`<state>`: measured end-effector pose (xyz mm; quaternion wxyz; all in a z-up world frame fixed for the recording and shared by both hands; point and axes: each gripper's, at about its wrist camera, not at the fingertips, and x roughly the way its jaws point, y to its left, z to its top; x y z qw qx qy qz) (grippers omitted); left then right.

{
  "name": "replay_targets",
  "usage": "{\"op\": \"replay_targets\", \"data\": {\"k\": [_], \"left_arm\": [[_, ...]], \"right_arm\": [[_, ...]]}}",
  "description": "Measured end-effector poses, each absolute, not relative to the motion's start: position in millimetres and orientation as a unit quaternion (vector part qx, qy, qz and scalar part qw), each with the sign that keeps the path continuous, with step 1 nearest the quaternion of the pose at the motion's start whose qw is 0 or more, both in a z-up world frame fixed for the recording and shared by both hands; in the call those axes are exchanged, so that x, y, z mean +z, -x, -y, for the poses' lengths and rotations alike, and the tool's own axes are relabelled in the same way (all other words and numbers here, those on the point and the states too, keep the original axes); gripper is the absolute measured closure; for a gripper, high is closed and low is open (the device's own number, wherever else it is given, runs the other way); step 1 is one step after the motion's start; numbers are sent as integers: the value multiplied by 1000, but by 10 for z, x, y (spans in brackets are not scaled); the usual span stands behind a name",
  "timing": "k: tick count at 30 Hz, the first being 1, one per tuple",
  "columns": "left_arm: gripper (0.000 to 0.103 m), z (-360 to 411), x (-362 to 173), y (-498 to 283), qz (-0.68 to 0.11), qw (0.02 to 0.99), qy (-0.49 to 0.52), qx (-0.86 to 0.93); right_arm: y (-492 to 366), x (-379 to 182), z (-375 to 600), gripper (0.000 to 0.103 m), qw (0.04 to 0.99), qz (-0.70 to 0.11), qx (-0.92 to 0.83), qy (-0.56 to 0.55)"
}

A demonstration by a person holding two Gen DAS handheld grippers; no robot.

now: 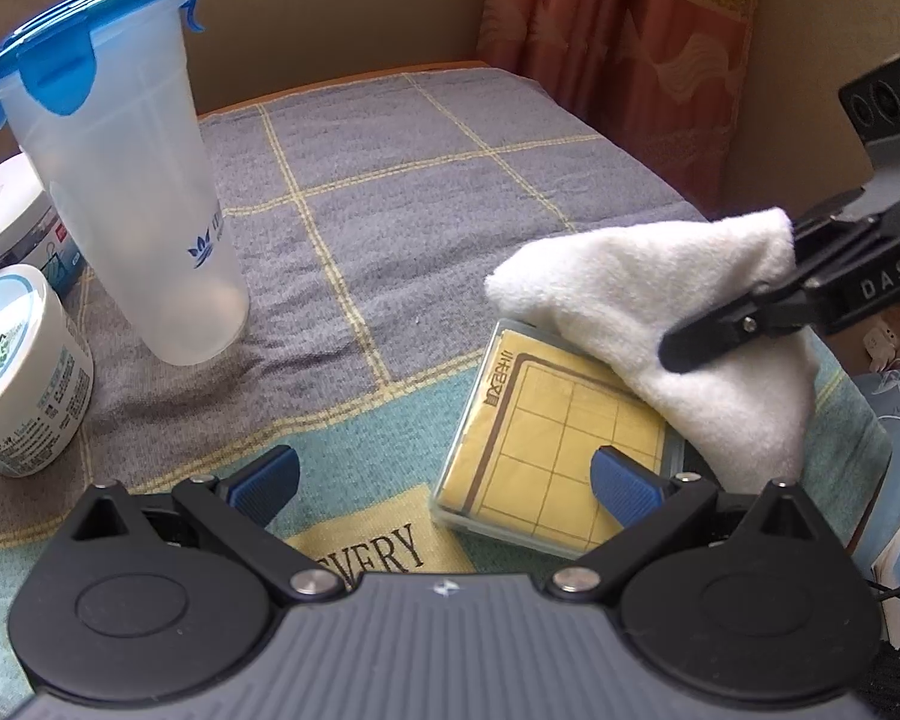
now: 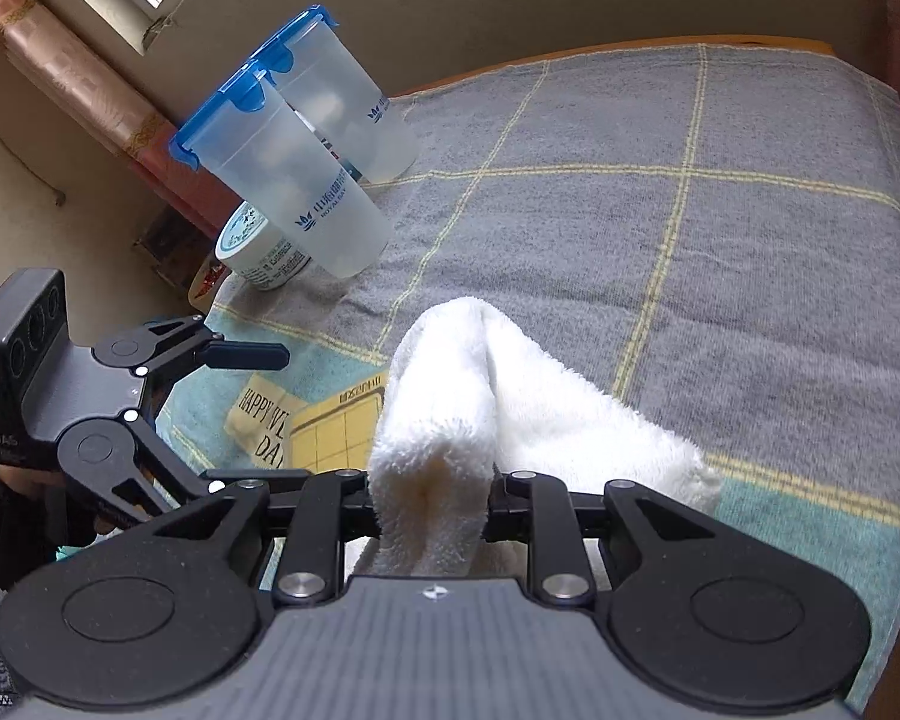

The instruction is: Clean container

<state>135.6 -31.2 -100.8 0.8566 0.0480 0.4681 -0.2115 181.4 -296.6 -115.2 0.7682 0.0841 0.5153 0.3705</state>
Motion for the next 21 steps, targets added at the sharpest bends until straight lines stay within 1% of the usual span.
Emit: {"op": "replay_targets", "data": {"k": [5,9,14,19,21], "left_arm": [[1,358,-924,-1308,-451,861,-86,-217],[1,456,-818,-1303,-440,845,-91,-289],[1,713,-891,-1432,-459,818,-149,-313],[1,846,-948,-1547,-494,784,-156,-342],[1,913,-990,-1535,-502,776,-179,-337]], "right_arm": [[-1542,-1088,3106,75,783,-505,352,-93],[-1422,-1015,3329,75,798,-483,335,-130],[-1324,-1015,3448,75,804,-476,325,-147],[-1281,-1013,3537,75,806,-465,327,-163],[-1278,-1015,3561,75,807,-461,328,-168]]}}
